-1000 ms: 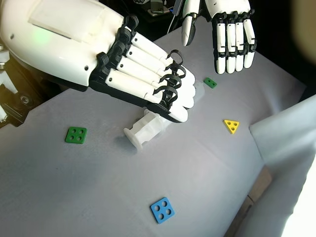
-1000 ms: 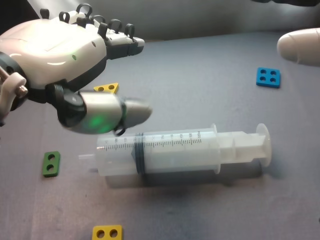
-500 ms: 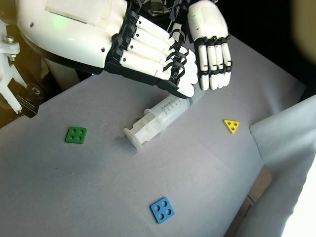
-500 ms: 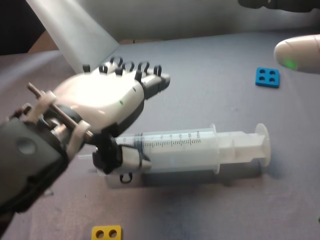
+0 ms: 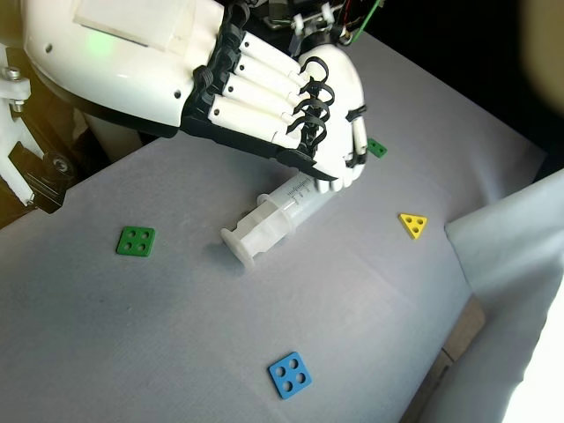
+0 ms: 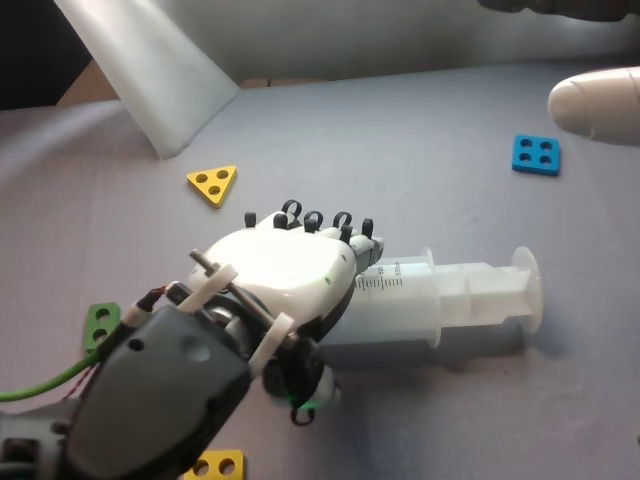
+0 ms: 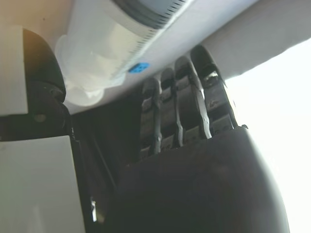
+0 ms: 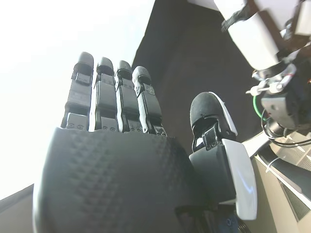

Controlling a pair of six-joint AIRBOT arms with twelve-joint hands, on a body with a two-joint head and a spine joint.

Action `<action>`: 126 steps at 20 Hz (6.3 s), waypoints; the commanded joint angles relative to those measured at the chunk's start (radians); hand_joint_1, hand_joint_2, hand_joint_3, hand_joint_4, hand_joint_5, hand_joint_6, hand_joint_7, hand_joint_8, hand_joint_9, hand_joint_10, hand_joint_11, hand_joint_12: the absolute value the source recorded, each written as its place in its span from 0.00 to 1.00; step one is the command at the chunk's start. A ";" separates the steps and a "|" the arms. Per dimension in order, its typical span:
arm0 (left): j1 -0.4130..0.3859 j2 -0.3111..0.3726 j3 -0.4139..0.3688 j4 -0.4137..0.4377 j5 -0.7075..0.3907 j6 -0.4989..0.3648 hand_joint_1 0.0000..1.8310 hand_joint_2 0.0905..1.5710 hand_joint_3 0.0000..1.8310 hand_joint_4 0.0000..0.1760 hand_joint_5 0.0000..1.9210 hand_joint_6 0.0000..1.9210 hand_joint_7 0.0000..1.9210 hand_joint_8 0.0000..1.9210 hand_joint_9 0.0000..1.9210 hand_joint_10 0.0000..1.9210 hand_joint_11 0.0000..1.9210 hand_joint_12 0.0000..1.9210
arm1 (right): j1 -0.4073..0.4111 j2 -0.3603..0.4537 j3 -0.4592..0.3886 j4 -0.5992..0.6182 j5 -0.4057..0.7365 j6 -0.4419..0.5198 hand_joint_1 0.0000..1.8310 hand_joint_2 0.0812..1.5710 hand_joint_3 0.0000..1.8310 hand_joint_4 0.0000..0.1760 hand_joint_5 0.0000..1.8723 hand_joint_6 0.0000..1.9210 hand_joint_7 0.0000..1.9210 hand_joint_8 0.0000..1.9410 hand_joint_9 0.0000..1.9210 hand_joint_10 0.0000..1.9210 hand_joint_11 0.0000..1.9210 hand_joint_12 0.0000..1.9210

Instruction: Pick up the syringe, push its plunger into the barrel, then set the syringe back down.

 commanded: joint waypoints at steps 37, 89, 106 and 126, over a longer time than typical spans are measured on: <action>0.088 -0.215 0.246 0.093 -0.025 -0.019 0.75 0.60 0.00 0.00 0.16 0.00 0.17 0.01 0.18 0.01 0.08 0.33 | 0.105 0.033 -0.017 0.011 0.011 0.050 0.00 0.89 0.00 0.00 0.12 0.00 0.10 0.00 0.08 0.00 0.00 0.21; -0.211 -0.008 0.158 0.018 0.088 -0.030 0.76 0.68 0.00 0.00 0.52 0.41 0.54 0.47 0.48 0.64 0.39 0.55 | -0.215 0.065 -0.173 -0.302 -0.633 1.692 0.00 0.88 0.00 0.00 0.09 0.01 0.08 0.00 0.06 0.01 0.00 0.15; -0.241 -0.010 0.169 0.010 0.116 0.024 0.75 0.68 0.00 0.00 0.50 0.44 0.53 0.50 0.48 0.63 0.38 0.52 | -0.395 0.030 -0.276 -0.382 -0.800 2.092 0.00 0.88 0.00 0.00 0.10 0.00 0.08 0.00 0.06 0.00 0.00 0.11; -0.295 -0.038 0.203 -0.011 0.116 0.032 0.75 0.69 0.00 0.00 0.49 0.46 0.52 0.52 0.47 0.64 0.38 0.53 | -0.442 -0.165 -0.261 -0.438 -0.872 2.175 0.00 0.87 0.00 0.00 0.11 0.00 0.09 0.00 0.07 0.00 0.00 0.16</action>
